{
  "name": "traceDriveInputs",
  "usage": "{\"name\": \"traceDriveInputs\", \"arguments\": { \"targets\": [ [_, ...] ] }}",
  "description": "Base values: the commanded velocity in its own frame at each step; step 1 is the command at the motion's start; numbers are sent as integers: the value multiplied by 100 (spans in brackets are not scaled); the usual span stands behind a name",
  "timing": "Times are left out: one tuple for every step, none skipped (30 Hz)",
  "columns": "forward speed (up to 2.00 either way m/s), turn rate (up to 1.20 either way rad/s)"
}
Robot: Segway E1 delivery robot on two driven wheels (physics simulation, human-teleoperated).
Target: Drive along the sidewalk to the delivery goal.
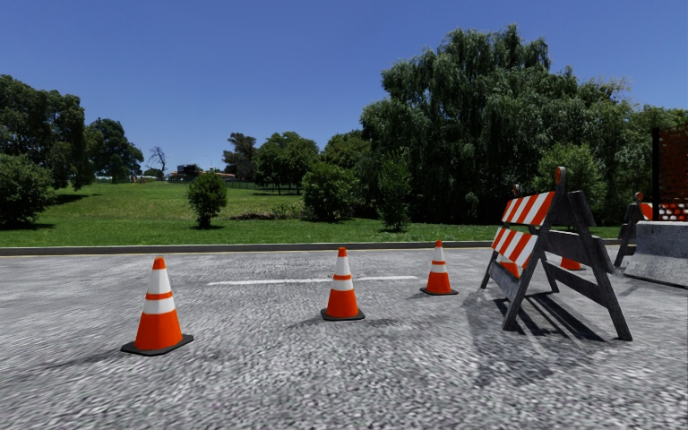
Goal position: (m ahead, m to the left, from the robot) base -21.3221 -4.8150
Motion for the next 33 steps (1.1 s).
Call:
{"name": "traceDriveInputs", "arguments": {
  "targets": [
    [0,0],
    [0,0],
    [0,0],
    [0,0],
    [0,0],
    [0,0],
    [0,0],
    [0,0],
    [0,0],
    [0,0],
    [0,0],
    [0,0],
    [0,0],
    [0,0],
    [0,0],
    [0,0],
    [0,0],
    [0,0],
    [0,0],
    [0,0],
    [0,0],
    [0,0],
    [0,0],
    [0,0],
    [0,0],
    [0,0],
    [0,0],
    [0,0],
    [0,0],
    [0,0],
    [-10,-18],
    [-22,-27],
    [-28,-29]
  ]
}}
